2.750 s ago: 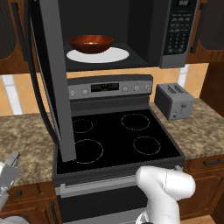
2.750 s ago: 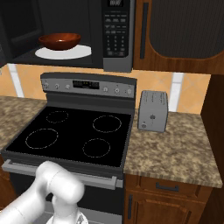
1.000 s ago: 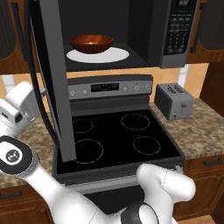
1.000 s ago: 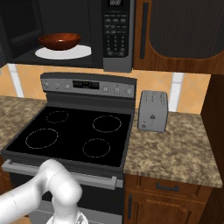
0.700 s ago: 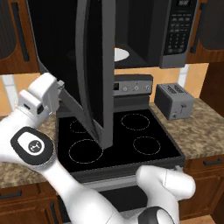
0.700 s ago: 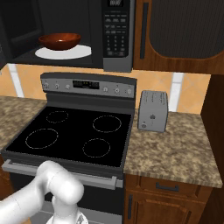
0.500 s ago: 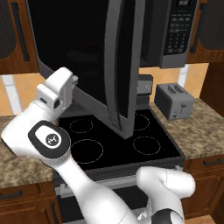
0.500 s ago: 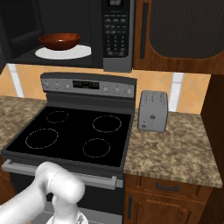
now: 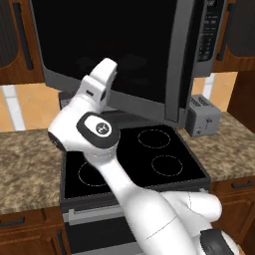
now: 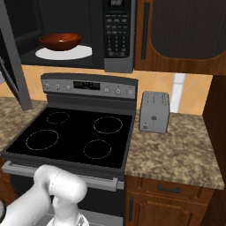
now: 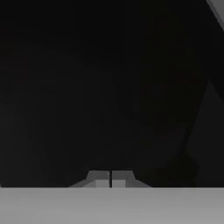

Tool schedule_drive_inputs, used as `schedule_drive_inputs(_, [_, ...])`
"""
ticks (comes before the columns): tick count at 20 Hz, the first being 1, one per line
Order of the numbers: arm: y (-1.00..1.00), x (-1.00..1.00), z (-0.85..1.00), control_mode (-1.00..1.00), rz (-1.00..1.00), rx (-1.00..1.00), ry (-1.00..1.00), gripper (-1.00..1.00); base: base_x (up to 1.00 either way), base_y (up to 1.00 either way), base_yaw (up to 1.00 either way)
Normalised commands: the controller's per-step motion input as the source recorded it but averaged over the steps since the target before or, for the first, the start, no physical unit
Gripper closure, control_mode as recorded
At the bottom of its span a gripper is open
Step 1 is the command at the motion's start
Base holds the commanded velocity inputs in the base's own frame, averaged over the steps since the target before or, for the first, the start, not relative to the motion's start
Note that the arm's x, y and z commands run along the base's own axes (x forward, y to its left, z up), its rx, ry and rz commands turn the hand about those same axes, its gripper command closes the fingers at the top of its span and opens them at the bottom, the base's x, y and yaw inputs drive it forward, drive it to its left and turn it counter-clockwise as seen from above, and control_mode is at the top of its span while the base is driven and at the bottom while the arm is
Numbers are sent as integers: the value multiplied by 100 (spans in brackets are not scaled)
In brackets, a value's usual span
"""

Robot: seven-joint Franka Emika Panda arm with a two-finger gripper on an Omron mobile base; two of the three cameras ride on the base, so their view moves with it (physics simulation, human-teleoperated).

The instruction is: Open the microwave, place the bowl with waffle inside the microwave, then close the microwave door and turn it on.

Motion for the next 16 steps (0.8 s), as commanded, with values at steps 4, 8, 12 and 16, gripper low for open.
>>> schedule_drive_inputs(4, [-3, 86, 42, -100, 21, 17, 19, 100, 0, 0, 0])
schedule_drive_inputs(8, [-8, 81, 29, -100, 27, 16, 19, 100, 0, 0, 0])
schedule_drive_inputs(12, [-38, 56, 23, -100, 26, 15, 21, 100, 0, 0, 0])
schedule_drive_inputs(16, [-33, 64, -6, -100, 21, 3, 15, 100, 0, 0, 0])
